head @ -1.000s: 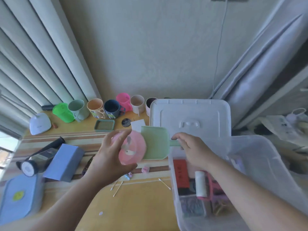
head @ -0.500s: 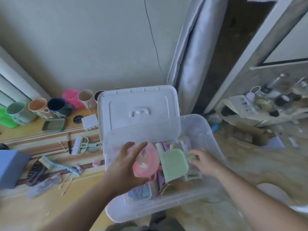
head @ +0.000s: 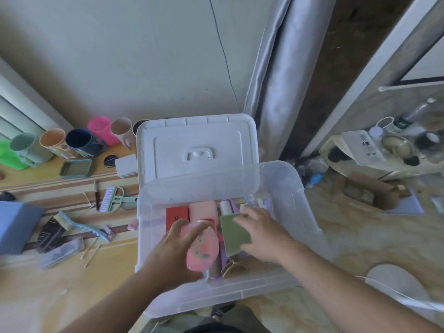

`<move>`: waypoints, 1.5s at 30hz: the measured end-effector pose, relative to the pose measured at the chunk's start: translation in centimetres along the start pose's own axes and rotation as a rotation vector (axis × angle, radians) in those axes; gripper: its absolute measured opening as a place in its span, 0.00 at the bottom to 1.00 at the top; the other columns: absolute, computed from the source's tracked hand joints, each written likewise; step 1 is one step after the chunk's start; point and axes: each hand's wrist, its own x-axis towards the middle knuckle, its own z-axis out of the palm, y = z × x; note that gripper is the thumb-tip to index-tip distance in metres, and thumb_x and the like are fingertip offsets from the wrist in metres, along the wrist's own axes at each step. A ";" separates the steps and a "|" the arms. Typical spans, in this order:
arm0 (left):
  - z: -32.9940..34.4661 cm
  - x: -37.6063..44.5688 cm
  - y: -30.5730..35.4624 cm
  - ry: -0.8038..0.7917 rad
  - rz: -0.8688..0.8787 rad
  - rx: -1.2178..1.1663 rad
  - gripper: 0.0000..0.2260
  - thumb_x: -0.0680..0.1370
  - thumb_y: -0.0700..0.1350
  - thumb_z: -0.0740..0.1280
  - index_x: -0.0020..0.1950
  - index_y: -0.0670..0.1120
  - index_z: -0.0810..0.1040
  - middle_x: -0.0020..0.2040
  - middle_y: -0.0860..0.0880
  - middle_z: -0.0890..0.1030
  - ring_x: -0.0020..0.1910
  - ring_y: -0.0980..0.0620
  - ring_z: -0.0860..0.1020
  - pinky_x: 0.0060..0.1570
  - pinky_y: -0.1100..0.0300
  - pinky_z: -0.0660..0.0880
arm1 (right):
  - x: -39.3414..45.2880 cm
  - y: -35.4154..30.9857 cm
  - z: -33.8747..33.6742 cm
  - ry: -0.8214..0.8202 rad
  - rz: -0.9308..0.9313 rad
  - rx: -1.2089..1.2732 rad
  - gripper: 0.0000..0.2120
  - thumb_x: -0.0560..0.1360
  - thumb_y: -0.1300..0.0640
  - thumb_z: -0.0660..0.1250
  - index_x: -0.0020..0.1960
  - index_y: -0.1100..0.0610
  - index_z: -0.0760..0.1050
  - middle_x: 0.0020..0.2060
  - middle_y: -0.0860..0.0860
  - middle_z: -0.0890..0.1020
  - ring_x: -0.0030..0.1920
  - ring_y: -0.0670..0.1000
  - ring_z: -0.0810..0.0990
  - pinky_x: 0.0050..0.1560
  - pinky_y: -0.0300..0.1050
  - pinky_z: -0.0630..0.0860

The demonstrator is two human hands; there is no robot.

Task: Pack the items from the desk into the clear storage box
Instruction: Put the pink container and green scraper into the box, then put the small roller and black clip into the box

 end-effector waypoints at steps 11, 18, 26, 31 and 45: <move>-0.1 -1.8 0.3 -0.149 -0.150 0.511 0.58 0.68 0.72 0.70 0.83 0.46 0.42 0.78 0.42 0.58 0.80 0.34 0.52 0.80 0.39 0.47 | 3.0 -10.0 4.5 -0.134 -0.206 0.127 0.47 0.59 0.35 0.80 0.71 0.42 0.60 0.64 0.44 0.75 0.64 0.56 0.72 0.59 0.58 0.76; -1.0 -1.1 -1.2 -0.334 -0.148 0.622 0.56 0.71 0.75 0.66 0.83 0.42 0.46 0.83 0.41 0.57 0.82 0.33 0.43 0.77 0.34 0.36 | 4.6 -10.6 5.0 -0.188 -0.244 -0.163 0.48 0.62 0.29 0.72 0.75 0.45 0.57 0.70 0.46 0.71 0.69 0.61 0.67 0.61 0.63 0.70; -1.9 -2.3 -2.2 -0.158 0.019 0.552 0.30 0.79 0.61 0.65 0.76 0.47 0.69 0.72 0.43 0.73 0.79 0.36 0.59 0.80 0.40 0.48 | 4.7 -10.7 5.7 -0.155 -0.268 -0.219 0.44 0.69 0.41 0.73 0.76 0.42 0.52 0.71 0.44 0.66 0.67 0.61 0.68 0.62 0.59 0.69; -4.0 -3.1 -6.2 0.494 0.176 0.110 0.06 0.75 0.53 0.71 0.51 0.56 0.84 0.52 0.55 0.82 0.52 0.52 0.80 0.53 0.53 0.78 | 4.7 -10.7 4.1 -0.155 -0.232 -0.071 0.42 0.70 0.35 0.71 0.79 0.42 0.58 0.74 0.42 0.69 0.70 0.56 0.66 0.67 0.60 0.71; -9.8 -6.0 -36.0 0.192 -0.639 -0.033 0.20 0.76 0.47 0.69 0.68 0.56 0.78 0.70 0.49 0.72 0.68 0.42 0.70 0.65 0.45 0.72 | 23.1 -33.8 2.0 0.218 -0.271 0.040 0.10 0.77 0.55 0.65 0.57 0.54 0.78 0.55 0.50 0.78 0.55 0.56 0.76 0.49 0.53 0.79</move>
